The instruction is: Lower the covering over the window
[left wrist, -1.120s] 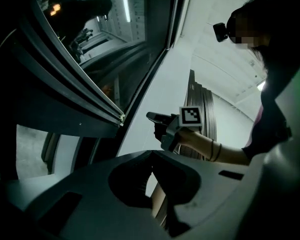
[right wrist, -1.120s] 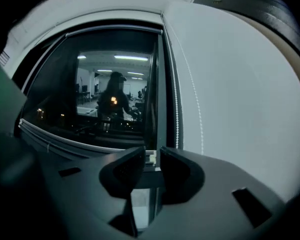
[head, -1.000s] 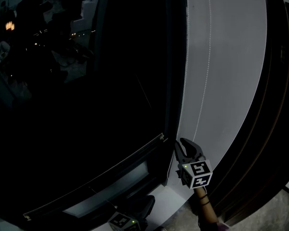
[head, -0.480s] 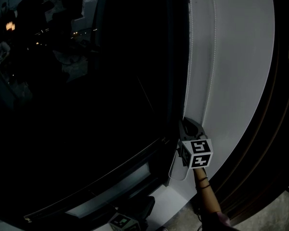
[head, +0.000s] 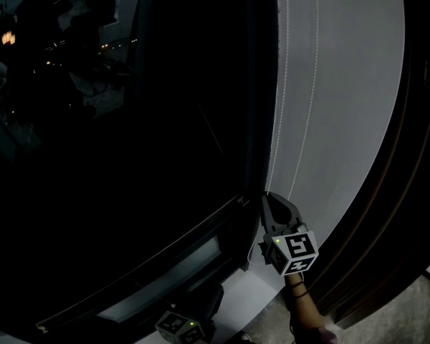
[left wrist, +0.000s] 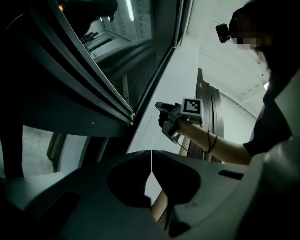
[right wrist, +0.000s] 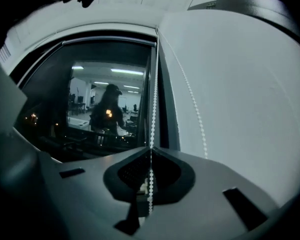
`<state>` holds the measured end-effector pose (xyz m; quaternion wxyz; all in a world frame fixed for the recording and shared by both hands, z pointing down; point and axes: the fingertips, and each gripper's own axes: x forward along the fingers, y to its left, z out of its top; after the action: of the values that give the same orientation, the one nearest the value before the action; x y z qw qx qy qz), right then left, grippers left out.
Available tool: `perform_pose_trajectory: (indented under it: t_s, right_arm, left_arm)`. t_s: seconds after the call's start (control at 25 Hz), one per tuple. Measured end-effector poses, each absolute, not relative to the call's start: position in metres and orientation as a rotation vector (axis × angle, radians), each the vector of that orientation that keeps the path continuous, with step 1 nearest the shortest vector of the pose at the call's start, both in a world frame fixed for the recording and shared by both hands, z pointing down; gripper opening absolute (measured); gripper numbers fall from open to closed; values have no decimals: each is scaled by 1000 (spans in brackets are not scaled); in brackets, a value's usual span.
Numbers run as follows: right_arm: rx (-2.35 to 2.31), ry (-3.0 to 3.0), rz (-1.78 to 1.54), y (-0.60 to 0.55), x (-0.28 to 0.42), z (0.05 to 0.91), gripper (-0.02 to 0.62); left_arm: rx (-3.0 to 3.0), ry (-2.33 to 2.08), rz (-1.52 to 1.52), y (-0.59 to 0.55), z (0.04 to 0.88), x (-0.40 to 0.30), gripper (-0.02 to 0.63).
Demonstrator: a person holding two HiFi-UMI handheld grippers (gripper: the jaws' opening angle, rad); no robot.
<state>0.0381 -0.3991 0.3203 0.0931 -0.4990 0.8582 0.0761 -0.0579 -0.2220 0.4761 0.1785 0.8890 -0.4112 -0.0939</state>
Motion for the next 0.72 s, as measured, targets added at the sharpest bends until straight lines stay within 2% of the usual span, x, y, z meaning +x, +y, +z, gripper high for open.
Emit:
perform_pose_trajectory:
  t_s: [0.12, 0.6, 0.72]
  right_arm:
    - [-1521, 2578, 232, -385, 32, 341, 12]
    - [-1581, 2746, -113, -310, 11, 495, 12]
    - [-1598, 2771, -170, -292, 12, 518, 12]
  left_arm:
    - [2540, -1147, -257, -223, 472, -59, 2]
    - [2801, -1038, -180, -240, 413, -24, 6]
    - [2861, -1041, -168, -251, 398, -14, 59]
